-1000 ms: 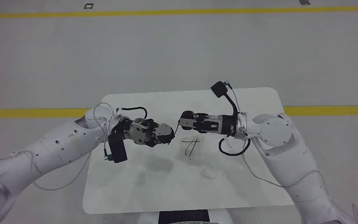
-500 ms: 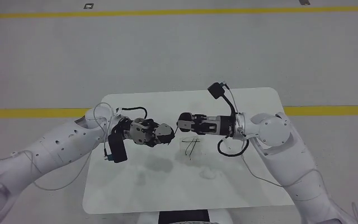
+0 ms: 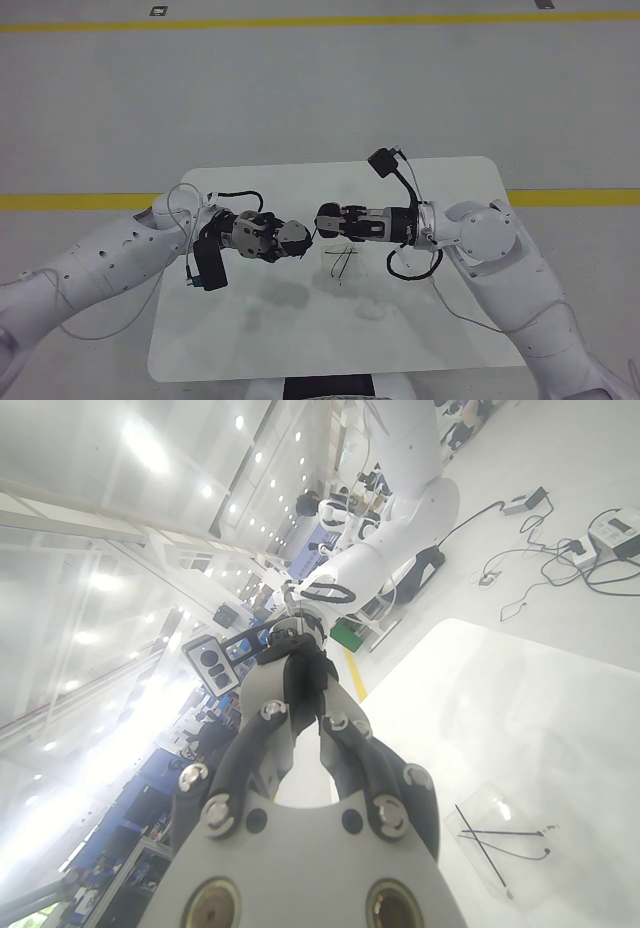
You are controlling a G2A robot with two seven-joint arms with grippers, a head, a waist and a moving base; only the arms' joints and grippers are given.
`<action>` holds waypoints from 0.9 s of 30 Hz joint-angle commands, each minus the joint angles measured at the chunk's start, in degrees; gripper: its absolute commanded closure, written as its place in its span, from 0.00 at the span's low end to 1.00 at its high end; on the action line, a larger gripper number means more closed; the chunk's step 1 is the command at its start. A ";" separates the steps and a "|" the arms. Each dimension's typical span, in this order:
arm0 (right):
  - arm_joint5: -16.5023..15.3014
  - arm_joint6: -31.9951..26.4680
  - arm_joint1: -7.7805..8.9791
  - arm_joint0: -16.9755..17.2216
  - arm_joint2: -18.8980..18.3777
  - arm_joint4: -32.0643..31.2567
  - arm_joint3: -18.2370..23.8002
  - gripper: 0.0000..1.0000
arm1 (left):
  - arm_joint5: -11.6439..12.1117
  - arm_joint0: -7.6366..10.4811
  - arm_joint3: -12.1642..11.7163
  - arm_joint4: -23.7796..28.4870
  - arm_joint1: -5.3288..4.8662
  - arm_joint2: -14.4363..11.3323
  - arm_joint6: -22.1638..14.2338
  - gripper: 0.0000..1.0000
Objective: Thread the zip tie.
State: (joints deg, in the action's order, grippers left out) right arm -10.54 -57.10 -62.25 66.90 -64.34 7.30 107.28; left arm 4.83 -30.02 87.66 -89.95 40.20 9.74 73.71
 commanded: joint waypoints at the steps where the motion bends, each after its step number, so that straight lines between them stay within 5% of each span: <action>1: 0.03 0.02 0.03 -0.02 0.01 -0.04 0.03 1.00 | 0.00 0.00 0.00 0.00 0.00 0.00 0.00 1.00; 8: -0.06 0.29 0.14 0.05 0.00 0.24 0.09 1.00 | 0.00 0.00 0.00 0.00 0.00 0.00 0.00 1.00; 10: -0.11 0.37 0.17 0.07 -0.01 0.26 0.11 1.00 | 0.00 0.00 0.00 0.00 0.00 0.00 0.00 0.55; 11: -0.13 0.39 0.19 0.07 0.00 0.27 0.12 1.00 | -0.14 -0.34 0.42 0.11 0.05 0.14 -1.06 0.45; 12: -0.15 0.42 0.20 0.07 0.00 0.28 0.14 1.00 | -0.12 -0.60 0.84 0.05 0.08 0.37 -1.61 0.10; 13: -0.17 0.49 0.22 0.08 -0.03 0.25 0.15 1.00 | -0.02 -0.80 1.03 0.00 0.09 0.61 -1.83 0.00; 27: 0.09 2.45 0.53 0.89 -0.96 -0.14 0.00 1.00 | 0.00 -1.84 1.50 0.00 -0.18 2.04 -1.52 0.00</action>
State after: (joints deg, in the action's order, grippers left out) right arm -10.51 -55.03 -61.74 67.73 -65.16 7.41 107.32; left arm 4.97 -31.76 89.21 -89.96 40.07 11.68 72.22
